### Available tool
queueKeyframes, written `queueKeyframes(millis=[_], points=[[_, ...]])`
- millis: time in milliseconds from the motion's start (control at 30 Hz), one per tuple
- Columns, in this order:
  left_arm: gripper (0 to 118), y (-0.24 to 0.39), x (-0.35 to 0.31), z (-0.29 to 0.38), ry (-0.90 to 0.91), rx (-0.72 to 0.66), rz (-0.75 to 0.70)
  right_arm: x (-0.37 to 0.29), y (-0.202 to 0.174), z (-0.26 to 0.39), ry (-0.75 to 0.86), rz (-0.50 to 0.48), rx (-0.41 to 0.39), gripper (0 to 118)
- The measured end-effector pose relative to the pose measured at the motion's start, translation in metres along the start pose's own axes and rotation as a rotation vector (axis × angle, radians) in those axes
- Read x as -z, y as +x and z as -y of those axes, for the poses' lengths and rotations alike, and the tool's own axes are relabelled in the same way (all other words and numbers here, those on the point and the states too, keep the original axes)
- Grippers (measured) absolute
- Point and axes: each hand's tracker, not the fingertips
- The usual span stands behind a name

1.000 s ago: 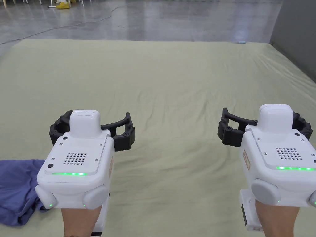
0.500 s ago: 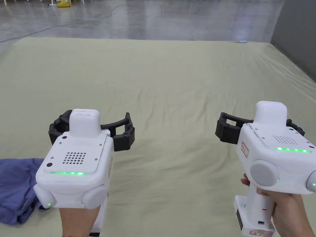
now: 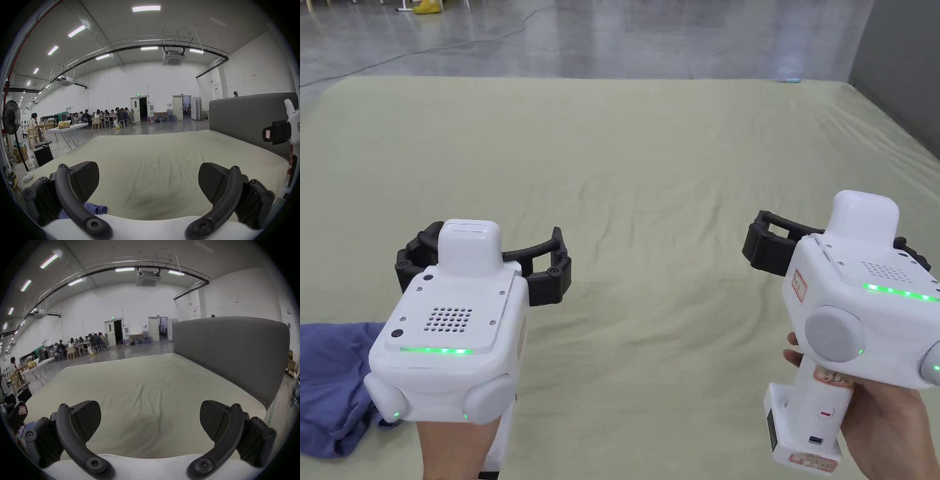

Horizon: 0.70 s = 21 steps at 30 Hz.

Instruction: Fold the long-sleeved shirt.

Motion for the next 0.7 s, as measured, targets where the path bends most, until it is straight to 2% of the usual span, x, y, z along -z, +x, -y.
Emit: queueKeyframes(millis=[67, 133, 167, 200, 233, 267, 300, 333, 367, 400, 433, 533, 700], points=[[118, 0.0, 0.0, -0.001, 0.003, 0.003, 0.0, -0.003, 0.0, -0.005, -0.077, -0.006, -0.022, 118], [118, 0.0, 0.0, -0.001, 0.004, 0.005, 0.001, -0.003, 0.001, -0.005, -0.094, -0.094, -0.062, 118], [118, 0.0, 0.001, -0.001, 0.005, 0.003, 0.002, -0.004, 0.002, -0.003, -0.078, -0.154, -0.053, 118], [118, 0.001, 0.001, -0.001, 0.003, 0.0, 0.005, -0.008, 0.005, 0.0, -0.046, -0.205, -0.044, 118], [118, 0.001, 0.001, -0.001, 0.001, -0.003, 0.007, -0.014, 0.008, 0.004, 0.031, -0.242, -0.003, 118], [118, 0.001, 0.001, -0.001, 0.0, -0.003, 0.009, -0.02, 0.009, 0.006, 0.126, -0.244, 0.018, 118], [118, 0.001, 0.0, -0.001, 0.001, -0.002, 0.009, -0.02, 0.006, 0.008, 0.223, -0.194, -0.004, 118], [118, 0.001, -0.001, -0.001, 0.011, 0.003, 0.008, -0.013, 0.003, 0.014, 0.299, -0.167, -0.114, 118], [118, 0.001, -0.001, 0.0, 0.02, 0.01, 0.007, -0.005, 0.001, 0.017, 0.3, -0.15, -0.225, 118], [118, 0.001, -0.001, 0.0, 0.024, 0.017, 0.003, -0.004, -0.005, 0.019, 0.198, -0.034, -0.282, 118], [118, 0.001, -0.001, 0.0, 0.024, 0.022, -0.002, -0.003, -0.006, 0.019, 0.097, -0.015, -0.297, 118], [118, 0.0, -0.001, 0.0, 0.022, 0.019, -0.006, 0.002, 0.0, 0.033, 0.146, -0.112, -0.172, 118], [118, -0.004, -0.002, 0.001, 0.014, -0.011, -0.008, -0.001, 0.003, 0.026, 0.147, -0.088, -0.165, 118]])
